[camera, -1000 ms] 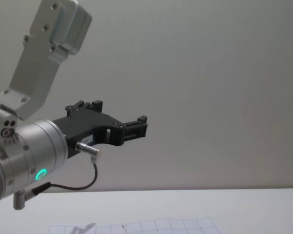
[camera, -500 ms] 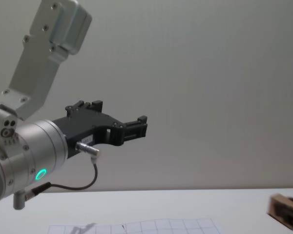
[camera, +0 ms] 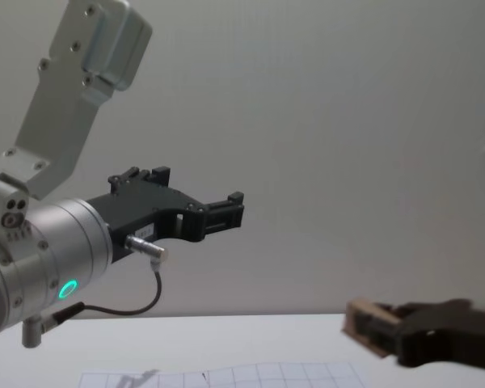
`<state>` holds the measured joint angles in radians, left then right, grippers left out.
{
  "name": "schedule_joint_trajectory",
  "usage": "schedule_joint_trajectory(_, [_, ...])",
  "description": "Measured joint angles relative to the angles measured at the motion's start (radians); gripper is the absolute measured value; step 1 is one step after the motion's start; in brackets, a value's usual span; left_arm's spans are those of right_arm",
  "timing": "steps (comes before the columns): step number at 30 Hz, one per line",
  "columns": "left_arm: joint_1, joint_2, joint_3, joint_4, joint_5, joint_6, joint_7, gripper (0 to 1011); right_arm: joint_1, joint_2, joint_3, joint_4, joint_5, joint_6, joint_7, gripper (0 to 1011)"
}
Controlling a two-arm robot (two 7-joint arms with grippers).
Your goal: Use the one hand to pick up the stamp and affix it onto the A4 paper.
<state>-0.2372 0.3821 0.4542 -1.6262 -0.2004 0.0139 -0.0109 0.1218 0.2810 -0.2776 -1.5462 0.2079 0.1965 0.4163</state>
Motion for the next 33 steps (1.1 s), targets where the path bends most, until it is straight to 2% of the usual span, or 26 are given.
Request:
schedule_joint_trajectory(8, [0.000, 0.000, 0.000, 0.000, 0.000, 0.000, 0.000, 1001, 0.067, -0.053, -0.045, 0.115, -0.072, 0.008, 0.085, 220])
schedule_joint_trajectory(15, [0.000, 0.000, 0.000, 0.000, 0.000, 0.000, 0.000, 1001, 0.106, -0.081, -0.074, 0.205, -0.145, -0.005, 0.133, 220])
schedule_joint_trajectory(21, [0.000, 0.000, 0.000, 0.000, 0.000, 0.000, 0.000, 1001, 0.124, -0.094, -0.090, 0.256, -0.184, -0.025, 0.153, 220])
schedule_joint_trajectory(33, [0.000, 0.000, 0.000, 0.000, 0.000, 0.000, 0.000, 1001, 0.130, -0.100, -0.103, 0.283, -0.201, -0.045, 0.146, 220])
